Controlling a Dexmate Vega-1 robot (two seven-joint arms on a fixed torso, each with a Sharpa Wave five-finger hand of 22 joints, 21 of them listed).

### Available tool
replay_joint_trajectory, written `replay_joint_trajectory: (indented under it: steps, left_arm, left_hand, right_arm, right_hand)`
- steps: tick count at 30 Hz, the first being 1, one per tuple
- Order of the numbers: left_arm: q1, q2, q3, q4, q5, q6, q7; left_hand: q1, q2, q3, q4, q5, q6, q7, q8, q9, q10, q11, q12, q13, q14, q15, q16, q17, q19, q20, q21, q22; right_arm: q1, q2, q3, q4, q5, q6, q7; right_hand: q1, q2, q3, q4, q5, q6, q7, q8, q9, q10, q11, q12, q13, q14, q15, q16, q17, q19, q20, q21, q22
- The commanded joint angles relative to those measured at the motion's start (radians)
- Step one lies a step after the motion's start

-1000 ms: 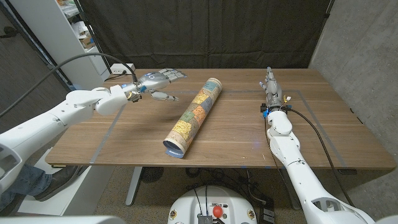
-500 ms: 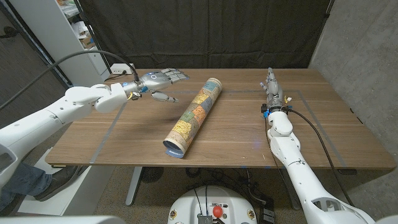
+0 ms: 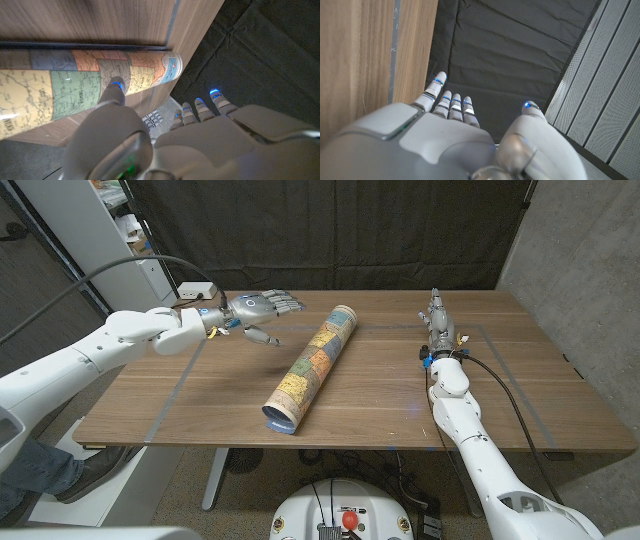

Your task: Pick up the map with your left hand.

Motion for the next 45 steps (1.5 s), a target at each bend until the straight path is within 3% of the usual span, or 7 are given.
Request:
replay_joint_trajectory:
  steps: [1, 16, 23, 27, 36, 45]
  left_arm:
    - [-0.053, -0.016, 0.029, -0.022, 0.085, 0.0, -0.035]
    - [-0.104, -0.033, 0.072, -0.049, 0.171, -0.006, -0.062]
    - [-0.116, -0.029, 0.081, -0.066, 0.197, -0.013, -0.062]
    - [-0.127, -0.027, 0.085, -0.069, 0.211, -0.033, -0.042]
    - [-0.175, -0.053, 0.109, -0.027, 0.218, -0.112, 0.016]
    - [-0.219, -0.082, 0.149, 0.013, 0.248, -0.164, 0.046]
  left_hand:
    - [0.017, -0.006, -0.001, -0.006, 0.011, -0.014, 0.0, -0.001, 0.002, -0.01, -0.001, -0.001, 0.002, -0.011, 0.0, -0.003, 0.001, 0.004, 0.002, -0.004, 0.003]
    - [0.043, -0.029, -0.01, -0.006, 0.033, -0.054, 0.0, -0.004, 0.002, -0.035, 0.0, -0.006, 0.003, -0.026, 0.003, -0.004, 0.002, 0.012, 0.004, -0.017, 0.003]
    - [0.047, -0.057, -0.037, -0.003, 0.04, -0.088, 0.001, -0.005, 0.003, -0.058, 0.003, -0.009, 0.003, -0.043, 0.005, -0.005, 0.002, 0.014, 0.006, -0.029, 0.003]
    - [0.039, -0.068, -0.067, 0.002, 0.036, -0.12, 0.01, -0.006, 0.003, -0.083, 0.006, -0.013, 0.005, -0.057, 0.011, -0.005, 0.003, 0.016, 0.009, -0.04, 0.004]
    - [0.01, -0.071, -0.12, 0.014, 0.018, -0.134, 0.0, 0.003, 0.003, -0.098, -0.01, -0.009, 0.006, -0.061, -0.003, 0.0, 0.005, 0.04, -0.01, -0.048, 0.004]
    - [0.003, -0.071, -0.153, 0.012, 0.011, -0.124, -0.007, 0.014, 0.004, -0.09, -0.015, -0.003, 0.007, -0.051, -0.013, 0.006, 0.005, 0.066, -0.017, -0.05, 0.004]
  right_arm:
    - [0.022, 0.01, 0.006, 0.042, 0.01, 0.03, 0.011]
    - [0.011, 0.017, 0.012, 0.039, 0.019, 0.048, 0.012]
    - [0.008, 0.02, 0.011, 0.038, 0.022, 0.055, 0.013]
    - [0.008, 0.022, 0.011, 0.04, 0.025, 0.057, 0.014]
    - [0.011, 0.022, 0.013, 0.044, 0.027, 0.061, 0.014]
    - [0.002, 0.023, 0.025, 0.03, 0.031, 0.056, 0.0]
  right_hand:
    - [0.011, 0.002, -0.003, -0.004, 0.004, 0.002, -0.007, -0.005, 0.003, 0.003, 0.004, -0.001, 0.002, 0.009, 0.002, 0.0, 0.0, 0.006, 0.004, -0.007, 0.003]
    - [0.01, 0.002, -0.005, -0.004, 0.005, 0.001, -0.008, -0.005, 0.003, 0.0, 0.003, -0.003, 0.002, 0.009, 0.003, -0.001, 0.0, 0.005, 0.005, -0.013, 0.003]
    - [0.01, 0.002, -0.006, -0.004, 0.005, 0.001, -0.008, -0.005, 0.003, -0.002, 0.004, -0.004, 0.002, 0.007, 0.004, -0.002, 0.0, 0.004, 0.007, -0.016, 0.003]
    - [0.01, 0.002, -0.006, -0.005, 0.006, 0.001, -0.007, -0.005, 0.003, -0.002, 0.004, -0.004, 0.002, 0.007, 0.004, -0.002, 0.0, 0.003, 0.007, -0.018, 0.003]
    - [0.01, 0.002, -0.007, -0.005, 0.006, -0.001, -0.006, -0.006, 0.003, -0.001, 0.005, -0.004, 0.002, 0.006, 0.004, -0.003, 0.0, 0.004, 0.007, -0.022, 0.003]
    - [0.01, 0.003, -0.008, -0.006, 0.007, -0.003, -0.007, -0.007, 0.003, -0.002, 0.005, -0.005, 0.002, 0.006, 0.003, -0.003, 0.0, 0.005, 0.007, -0.026, 0.003]
